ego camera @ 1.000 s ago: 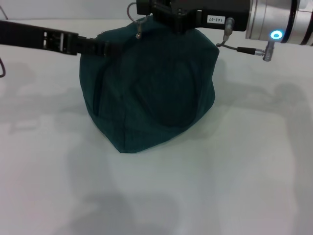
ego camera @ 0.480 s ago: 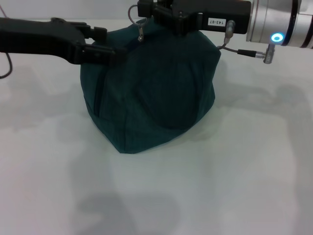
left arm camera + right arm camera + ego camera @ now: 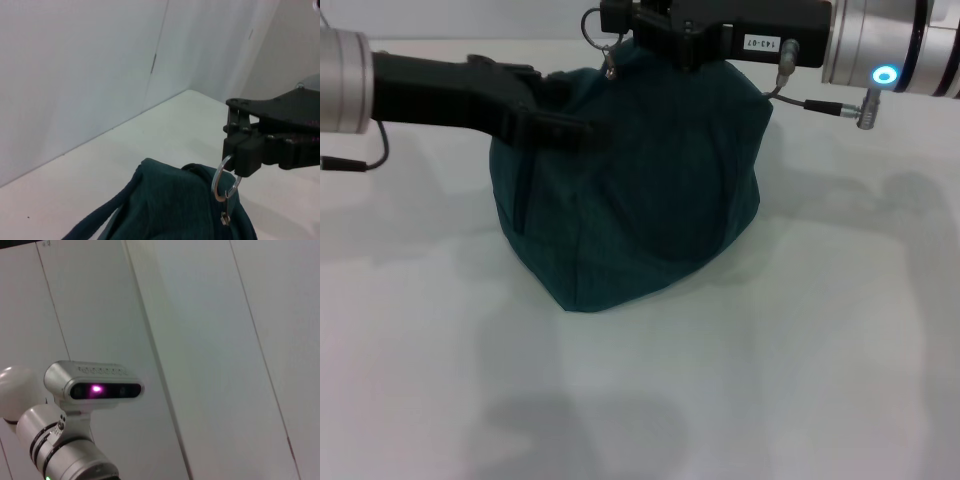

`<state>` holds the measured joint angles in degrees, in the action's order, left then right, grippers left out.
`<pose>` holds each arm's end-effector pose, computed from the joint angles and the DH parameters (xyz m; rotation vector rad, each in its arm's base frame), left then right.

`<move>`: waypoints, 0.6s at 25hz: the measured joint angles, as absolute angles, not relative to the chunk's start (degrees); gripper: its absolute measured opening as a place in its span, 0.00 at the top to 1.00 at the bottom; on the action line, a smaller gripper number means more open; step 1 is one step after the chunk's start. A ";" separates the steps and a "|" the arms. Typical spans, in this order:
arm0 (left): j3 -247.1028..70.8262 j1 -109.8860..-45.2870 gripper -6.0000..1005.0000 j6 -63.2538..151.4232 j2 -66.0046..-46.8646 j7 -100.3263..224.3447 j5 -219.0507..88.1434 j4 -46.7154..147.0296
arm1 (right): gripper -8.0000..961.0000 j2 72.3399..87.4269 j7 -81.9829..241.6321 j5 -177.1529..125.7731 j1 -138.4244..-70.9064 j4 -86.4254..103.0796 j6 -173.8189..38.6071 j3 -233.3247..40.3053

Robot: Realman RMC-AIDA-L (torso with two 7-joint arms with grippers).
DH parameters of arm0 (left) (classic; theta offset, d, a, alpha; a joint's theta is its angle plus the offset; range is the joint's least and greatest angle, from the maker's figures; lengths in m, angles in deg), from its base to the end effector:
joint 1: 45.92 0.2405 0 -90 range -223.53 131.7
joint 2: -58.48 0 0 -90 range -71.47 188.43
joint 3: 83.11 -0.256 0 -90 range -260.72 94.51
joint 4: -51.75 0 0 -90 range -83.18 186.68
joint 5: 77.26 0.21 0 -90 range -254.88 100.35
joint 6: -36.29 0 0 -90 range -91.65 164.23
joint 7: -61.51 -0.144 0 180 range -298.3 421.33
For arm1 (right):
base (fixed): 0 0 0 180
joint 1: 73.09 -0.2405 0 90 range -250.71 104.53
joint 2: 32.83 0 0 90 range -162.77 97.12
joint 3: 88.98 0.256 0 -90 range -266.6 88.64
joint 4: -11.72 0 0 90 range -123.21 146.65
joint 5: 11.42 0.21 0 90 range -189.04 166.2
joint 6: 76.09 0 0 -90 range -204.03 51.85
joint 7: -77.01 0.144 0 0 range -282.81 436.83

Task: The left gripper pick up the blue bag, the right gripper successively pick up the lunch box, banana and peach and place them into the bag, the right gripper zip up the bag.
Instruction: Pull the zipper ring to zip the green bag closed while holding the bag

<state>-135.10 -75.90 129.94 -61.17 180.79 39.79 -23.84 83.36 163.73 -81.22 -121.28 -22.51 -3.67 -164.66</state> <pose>-0.1722 0.3525 0.0656 -2.7347 -0.7230 -0.4601 0.0840 0.4060 -0.0249 -2.7547 0.4291 1.1350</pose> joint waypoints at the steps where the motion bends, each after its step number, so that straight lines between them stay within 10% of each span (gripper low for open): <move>1: -135.60 -75.98 0.17 129.63 -61.15 180.71 39.79 -23.41 | 0.94 83.36 163.73 -81.09 -121.21 -22.48 -3.67 -164.66; 15: -138.39 -75.37 0.36 126.13 -61.03 180.04 40.14 -21.74 | 0.94 83.36 164.17 -80.71 -120.57 -22.43 -3.29 -164.65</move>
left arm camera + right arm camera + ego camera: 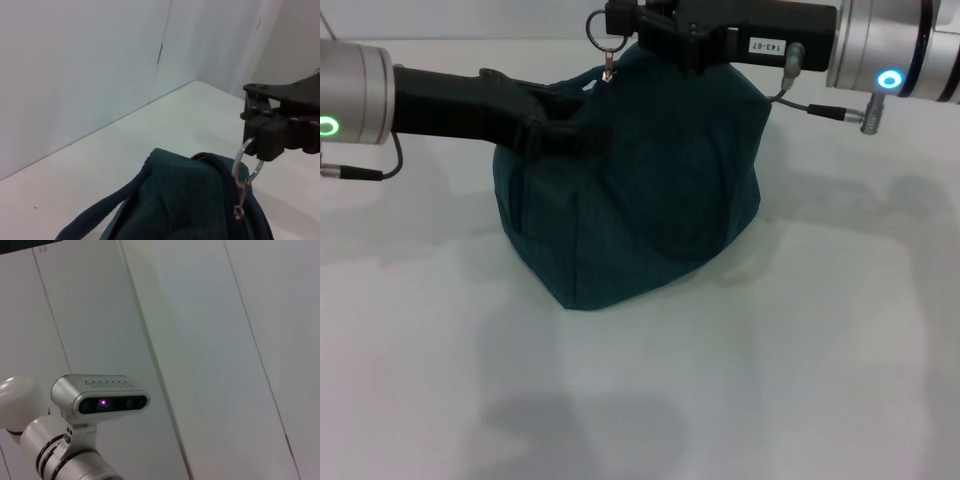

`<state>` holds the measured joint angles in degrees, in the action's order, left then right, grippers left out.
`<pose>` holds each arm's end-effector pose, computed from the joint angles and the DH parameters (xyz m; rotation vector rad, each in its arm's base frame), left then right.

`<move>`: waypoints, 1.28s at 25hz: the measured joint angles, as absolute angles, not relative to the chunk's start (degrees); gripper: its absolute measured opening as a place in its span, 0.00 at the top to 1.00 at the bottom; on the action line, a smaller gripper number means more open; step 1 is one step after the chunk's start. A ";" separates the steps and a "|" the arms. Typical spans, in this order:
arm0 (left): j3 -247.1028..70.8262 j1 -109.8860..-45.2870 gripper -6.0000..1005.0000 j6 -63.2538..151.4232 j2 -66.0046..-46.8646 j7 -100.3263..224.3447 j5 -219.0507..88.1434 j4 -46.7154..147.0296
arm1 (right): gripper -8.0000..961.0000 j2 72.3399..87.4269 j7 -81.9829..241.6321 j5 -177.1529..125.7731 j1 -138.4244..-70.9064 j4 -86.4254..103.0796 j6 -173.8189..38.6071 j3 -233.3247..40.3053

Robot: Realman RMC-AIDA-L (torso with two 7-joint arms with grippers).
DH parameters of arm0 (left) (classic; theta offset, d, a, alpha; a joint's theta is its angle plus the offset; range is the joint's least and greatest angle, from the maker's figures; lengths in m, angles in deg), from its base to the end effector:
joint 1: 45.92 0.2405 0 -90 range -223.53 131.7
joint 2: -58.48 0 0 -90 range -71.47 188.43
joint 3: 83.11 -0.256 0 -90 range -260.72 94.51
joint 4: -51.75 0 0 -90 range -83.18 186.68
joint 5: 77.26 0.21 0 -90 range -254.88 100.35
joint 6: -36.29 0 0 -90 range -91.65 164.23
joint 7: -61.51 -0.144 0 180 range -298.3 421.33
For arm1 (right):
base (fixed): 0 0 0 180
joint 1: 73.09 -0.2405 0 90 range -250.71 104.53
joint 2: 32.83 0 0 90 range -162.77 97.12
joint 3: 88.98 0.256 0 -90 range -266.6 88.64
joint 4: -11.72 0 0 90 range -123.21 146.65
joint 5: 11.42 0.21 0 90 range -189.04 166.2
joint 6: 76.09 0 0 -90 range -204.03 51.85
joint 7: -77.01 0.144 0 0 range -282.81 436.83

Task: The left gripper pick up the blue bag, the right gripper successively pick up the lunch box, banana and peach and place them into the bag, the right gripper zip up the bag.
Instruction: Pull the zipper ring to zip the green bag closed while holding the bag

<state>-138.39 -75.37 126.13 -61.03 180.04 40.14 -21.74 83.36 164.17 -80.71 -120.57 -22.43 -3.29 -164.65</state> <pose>-0.1774 0.3564 0.0529 -2.7282 -0.7320 -0.4247 0.0882 0.4043 -0.0241 -2.7479 0.4585 1.1491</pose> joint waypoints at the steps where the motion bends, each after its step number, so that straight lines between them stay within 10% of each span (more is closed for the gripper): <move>1: -138.38 -75.38 0.39 126.05 -61.04 180.07 40.13 -21.70 | 0.94 83.36 164.19 -80.58 -120.44 -22.43 -3.25 -164.65; 9: -138.25 -75.31 0.69 125.94 -61.02 180.17 37.78 -21.51 | 0.93 83.33 164.50 -79.19 -118.91 -22.34 -2.98 -164.70; 32: -138.71 -75.57 0.90 125.82 -60.98 179.85 37.26 -19.66 | 0.92 83.14 167.83 -72.99 -112.10 -20.74 -0.77 -164.50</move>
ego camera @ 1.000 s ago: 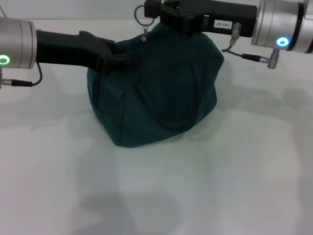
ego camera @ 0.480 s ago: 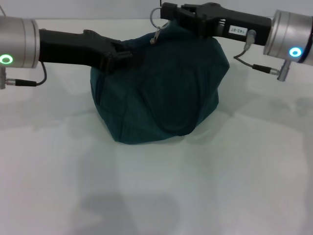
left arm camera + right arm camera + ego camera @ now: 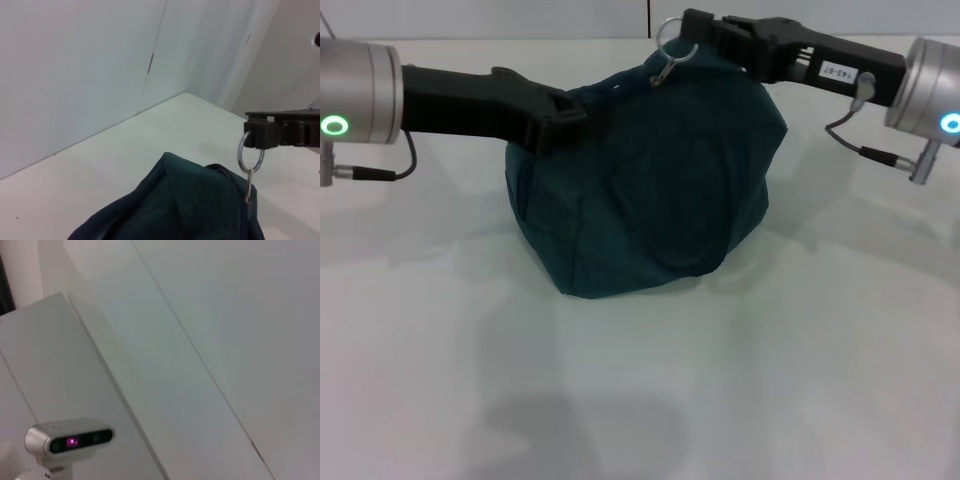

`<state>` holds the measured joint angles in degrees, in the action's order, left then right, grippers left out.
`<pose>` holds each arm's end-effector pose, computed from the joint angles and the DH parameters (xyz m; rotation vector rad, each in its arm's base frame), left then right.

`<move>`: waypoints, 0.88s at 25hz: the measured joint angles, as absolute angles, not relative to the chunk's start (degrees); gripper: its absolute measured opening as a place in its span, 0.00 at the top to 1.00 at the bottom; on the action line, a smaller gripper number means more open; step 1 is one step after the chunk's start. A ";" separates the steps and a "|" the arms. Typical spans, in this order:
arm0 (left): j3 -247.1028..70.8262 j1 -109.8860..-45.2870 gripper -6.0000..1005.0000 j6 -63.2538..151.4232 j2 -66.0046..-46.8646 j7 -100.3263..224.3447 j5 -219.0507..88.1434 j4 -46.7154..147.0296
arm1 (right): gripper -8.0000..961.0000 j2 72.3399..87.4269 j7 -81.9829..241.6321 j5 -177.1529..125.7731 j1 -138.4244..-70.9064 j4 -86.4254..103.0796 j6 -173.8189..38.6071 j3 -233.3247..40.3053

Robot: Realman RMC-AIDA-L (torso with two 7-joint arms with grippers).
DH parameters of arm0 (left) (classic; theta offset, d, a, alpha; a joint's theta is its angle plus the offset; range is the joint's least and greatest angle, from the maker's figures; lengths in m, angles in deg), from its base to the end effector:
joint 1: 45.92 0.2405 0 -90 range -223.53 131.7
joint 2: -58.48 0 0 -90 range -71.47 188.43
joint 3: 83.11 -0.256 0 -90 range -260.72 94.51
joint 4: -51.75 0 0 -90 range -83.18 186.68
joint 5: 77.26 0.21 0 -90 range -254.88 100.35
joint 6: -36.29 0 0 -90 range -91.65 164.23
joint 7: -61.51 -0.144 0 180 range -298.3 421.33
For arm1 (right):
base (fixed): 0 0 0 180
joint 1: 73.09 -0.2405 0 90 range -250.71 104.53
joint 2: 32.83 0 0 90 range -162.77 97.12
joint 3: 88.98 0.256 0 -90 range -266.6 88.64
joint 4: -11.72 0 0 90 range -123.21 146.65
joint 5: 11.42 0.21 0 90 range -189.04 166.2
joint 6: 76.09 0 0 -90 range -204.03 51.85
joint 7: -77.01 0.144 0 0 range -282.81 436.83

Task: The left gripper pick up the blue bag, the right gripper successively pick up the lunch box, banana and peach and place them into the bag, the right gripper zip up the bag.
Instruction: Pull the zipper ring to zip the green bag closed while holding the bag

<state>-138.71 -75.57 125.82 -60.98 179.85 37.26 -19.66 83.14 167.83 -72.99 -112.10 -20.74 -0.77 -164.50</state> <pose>-0.1745 0.3565 0.0486 -2.7413 -0.7553 -0.4955 0.1409 0.3881 -0.0114 -2.5790 0.7905 1.3150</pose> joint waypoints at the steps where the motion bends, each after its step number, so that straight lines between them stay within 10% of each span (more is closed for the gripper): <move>1: -138.66 -75.53 0.91 125.80 -60.99 179.84 37.24 -19.50 | 0.92 83.08 167.83 -72.47 -111.64 -20.71 -0.56 -164.48; 22: -138.30 -75.80 0.95 125.69 -60.96 181.55 35.71 -18.52 | 0.92 82.65 167.98 -66.73 -104.22 -16.15 4.43 -161.64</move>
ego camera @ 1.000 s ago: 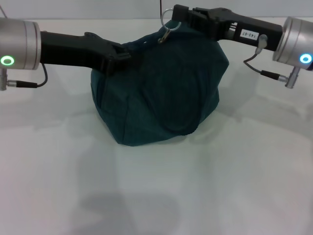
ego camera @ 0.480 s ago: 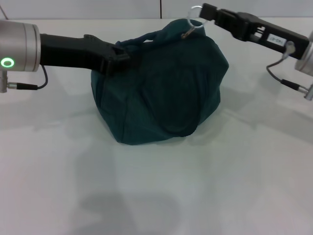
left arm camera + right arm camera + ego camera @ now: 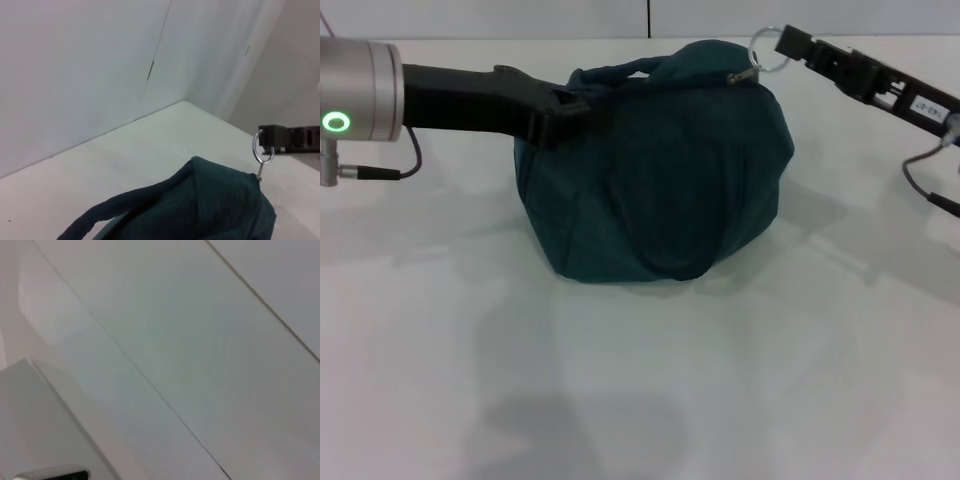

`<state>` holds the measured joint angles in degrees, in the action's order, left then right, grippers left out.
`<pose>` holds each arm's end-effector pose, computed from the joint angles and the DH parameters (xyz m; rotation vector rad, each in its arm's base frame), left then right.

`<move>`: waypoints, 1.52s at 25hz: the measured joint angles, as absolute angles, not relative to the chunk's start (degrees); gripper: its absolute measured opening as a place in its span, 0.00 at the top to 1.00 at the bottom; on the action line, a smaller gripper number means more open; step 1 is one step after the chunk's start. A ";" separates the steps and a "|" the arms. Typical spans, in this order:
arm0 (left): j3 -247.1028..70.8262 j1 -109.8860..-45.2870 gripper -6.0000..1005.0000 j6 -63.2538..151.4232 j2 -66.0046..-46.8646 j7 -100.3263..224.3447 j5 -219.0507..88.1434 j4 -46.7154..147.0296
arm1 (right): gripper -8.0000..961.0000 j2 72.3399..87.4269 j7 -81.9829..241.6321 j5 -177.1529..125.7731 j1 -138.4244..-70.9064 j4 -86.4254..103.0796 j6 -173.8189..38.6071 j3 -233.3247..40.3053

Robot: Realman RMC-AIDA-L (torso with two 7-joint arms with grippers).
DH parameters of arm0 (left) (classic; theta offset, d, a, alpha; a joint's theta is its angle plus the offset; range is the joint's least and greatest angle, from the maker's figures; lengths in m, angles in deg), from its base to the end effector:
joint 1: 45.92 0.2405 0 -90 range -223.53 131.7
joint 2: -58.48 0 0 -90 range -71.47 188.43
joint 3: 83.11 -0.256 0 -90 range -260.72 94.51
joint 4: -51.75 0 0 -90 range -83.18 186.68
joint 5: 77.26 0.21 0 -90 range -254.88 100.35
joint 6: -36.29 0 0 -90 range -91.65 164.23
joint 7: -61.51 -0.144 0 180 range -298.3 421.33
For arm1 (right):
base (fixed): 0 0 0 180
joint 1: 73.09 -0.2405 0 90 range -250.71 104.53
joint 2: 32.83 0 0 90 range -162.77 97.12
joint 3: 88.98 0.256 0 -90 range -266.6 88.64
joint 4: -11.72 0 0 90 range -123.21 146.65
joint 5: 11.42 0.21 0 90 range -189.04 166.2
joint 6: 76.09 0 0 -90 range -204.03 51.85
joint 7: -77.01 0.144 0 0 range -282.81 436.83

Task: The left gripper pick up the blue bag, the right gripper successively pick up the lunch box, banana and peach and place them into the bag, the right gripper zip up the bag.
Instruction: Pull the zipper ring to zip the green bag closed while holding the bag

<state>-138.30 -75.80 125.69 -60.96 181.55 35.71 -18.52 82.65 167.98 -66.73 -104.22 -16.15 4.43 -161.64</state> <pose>-0.1732 0.3574 0.0483 -2.7310 -0.8145 -0.5480 0.1999 0.3629 0.0057 -2.3553 1.0158 1.4660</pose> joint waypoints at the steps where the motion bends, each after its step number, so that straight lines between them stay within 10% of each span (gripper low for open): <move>1: -138.30 -75.80 0.95 125.69 -60.96 182.04 35.66 -18.53 | 0.92 82.65 168.02 -66.72 -104.20 -15.60 4.77 -161.43; 38: -140.93 -75.42 0.95 124.96 -61.05 182.76 27.26 -13.99 | 0.90 82.48 177.80 -66.57 -101.44 -3.87 6.66 -151.47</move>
<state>-140.93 -75.42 124.96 -61.05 182.76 27.26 -13.99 82.48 177.80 -66.57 -101.44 -3.87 6.66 -151.47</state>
